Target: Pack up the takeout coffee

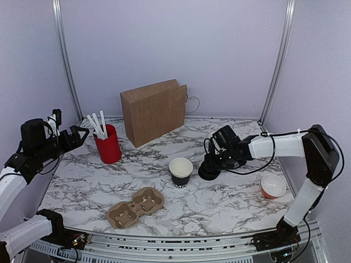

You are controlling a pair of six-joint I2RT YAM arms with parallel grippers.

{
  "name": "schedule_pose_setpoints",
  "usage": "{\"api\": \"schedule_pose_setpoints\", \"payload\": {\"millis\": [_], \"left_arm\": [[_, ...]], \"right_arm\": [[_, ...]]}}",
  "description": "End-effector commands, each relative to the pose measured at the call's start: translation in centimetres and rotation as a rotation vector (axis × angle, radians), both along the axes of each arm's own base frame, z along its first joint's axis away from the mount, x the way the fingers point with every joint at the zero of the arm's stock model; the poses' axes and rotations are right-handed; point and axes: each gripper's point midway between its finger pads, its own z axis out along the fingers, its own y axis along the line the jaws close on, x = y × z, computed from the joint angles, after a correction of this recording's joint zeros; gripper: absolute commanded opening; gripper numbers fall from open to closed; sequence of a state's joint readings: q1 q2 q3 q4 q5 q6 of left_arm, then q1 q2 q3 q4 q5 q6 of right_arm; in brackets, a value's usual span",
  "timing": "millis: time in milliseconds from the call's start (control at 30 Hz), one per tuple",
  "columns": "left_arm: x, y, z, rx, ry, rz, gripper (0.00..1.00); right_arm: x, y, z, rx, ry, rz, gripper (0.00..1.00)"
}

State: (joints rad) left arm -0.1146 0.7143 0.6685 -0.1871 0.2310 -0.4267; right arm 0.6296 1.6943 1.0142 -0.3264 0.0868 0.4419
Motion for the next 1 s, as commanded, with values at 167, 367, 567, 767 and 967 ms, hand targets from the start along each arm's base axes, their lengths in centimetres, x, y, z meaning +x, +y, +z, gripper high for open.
{"api": "schedule_pose_setpoints", "payload": {"millis": [167,367,567,767,967], "left_arm": [[-0.3,-3.6,1.1,-0.035,-0.013,-0.188,0.99],[-1.2,-6.2,3.3,-0.038,-0.033,-0.265,0.99],[-1.9,-7.8,3.1,-0.047,-0.013,-0.280,0.99],[-2.5,-8.5,1.7,-0.048,0.018,-0.288,0.99],[-2.8,-8.3,0.5,-0.037,0.035,-0.278,0.99]], "right_arm": [[0.8,0.1,1.9,0.103,-0.039,-0.025,0.70],[0.7,0.0,2.2,0.128,-0.047,-0.019,0.74],[0.7,0.1,2.2,0.131,-0.049,-0.009,0.73],[0.4,-0.4,1.5,0.115,-0.045,-0.012,0.74],[0.1,-0.6,0.9,0.122,-0.040,-0.023,0.74]]}}
